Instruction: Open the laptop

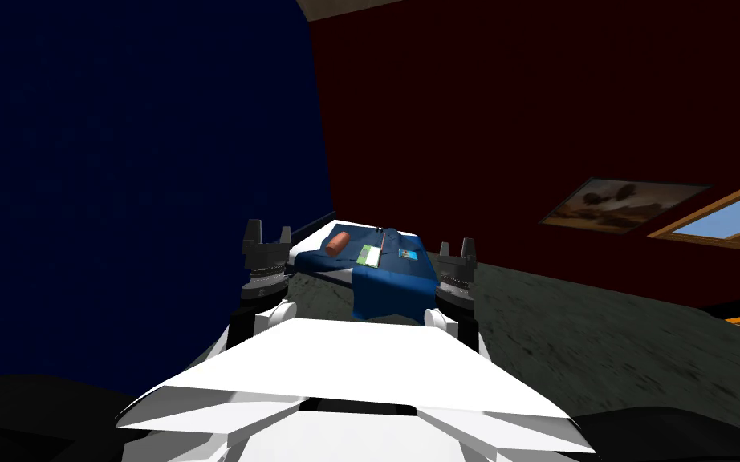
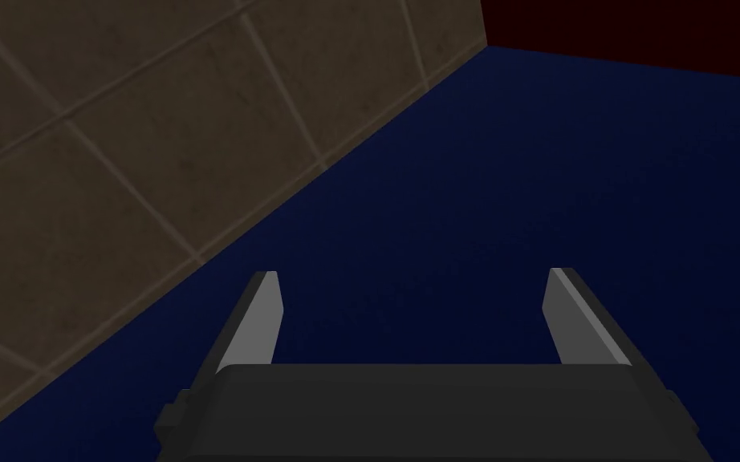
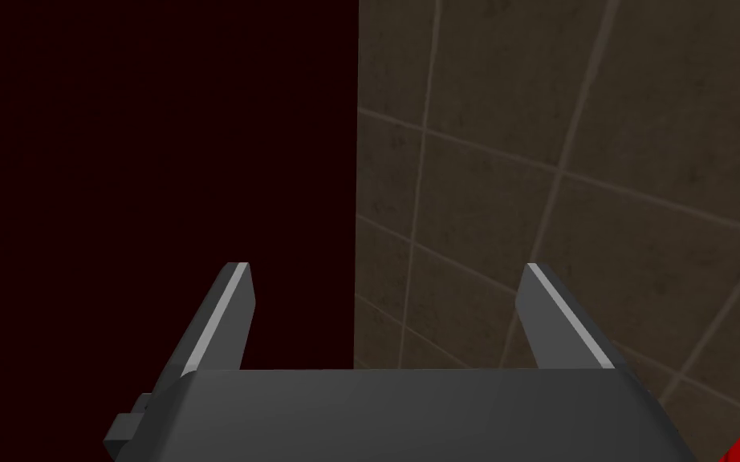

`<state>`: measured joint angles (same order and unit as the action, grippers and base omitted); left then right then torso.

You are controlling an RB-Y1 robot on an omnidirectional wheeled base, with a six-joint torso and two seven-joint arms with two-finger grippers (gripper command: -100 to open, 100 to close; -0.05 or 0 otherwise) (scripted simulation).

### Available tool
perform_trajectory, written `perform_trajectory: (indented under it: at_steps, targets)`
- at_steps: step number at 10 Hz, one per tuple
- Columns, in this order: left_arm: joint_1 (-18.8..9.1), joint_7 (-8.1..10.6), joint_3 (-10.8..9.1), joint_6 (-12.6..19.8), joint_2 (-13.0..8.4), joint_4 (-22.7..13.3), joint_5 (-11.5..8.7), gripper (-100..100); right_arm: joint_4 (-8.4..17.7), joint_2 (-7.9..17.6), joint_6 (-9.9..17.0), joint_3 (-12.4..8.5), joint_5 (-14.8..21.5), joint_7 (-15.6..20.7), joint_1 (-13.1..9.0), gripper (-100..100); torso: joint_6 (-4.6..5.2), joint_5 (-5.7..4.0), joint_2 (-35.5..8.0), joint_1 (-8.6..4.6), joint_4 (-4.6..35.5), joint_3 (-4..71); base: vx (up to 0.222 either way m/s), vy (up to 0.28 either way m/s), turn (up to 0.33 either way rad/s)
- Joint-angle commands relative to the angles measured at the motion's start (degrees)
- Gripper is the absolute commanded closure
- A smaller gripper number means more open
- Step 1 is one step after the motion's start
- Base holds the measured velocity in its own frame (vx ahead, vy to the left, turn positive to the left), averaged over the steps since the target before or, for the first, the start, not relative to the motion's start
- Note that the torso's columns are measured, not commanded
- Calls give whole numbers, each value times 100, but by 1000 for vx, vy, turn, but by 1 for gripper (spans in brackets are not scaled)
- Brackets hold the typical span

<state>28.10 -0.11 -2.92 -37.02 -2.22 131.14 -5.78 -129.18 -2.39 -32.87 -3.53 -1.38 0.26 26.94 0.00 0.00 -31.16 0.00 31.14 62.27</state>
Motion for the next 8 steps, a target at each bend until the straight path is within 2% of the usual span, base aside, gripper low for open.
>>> perform_trajectory:
  at_steps: [1,2,4,8]
  targets:
    - [0,0,0,0,0,0,0,0,0,0,0,0,0,0,0,0,0,0,-423,0,423,846,0,0,0]
    - [0,0,0,0,0,0,0,0,88,255,59,15,79,8,-16,-100,0,0,-846,0,846,1692,4,19,26]
    - [0,0,1,1,1,-2,0,0,289,601,196,49,269,26,-49,-100,-1,3,-1094,11,1091,2198,-10,57,40]
    - [0,0,1,1,1,-3,0,0,941,1241,668,170,914,89,-143,-100,0,1,-1116,4,1115,2228,-21,103,69]
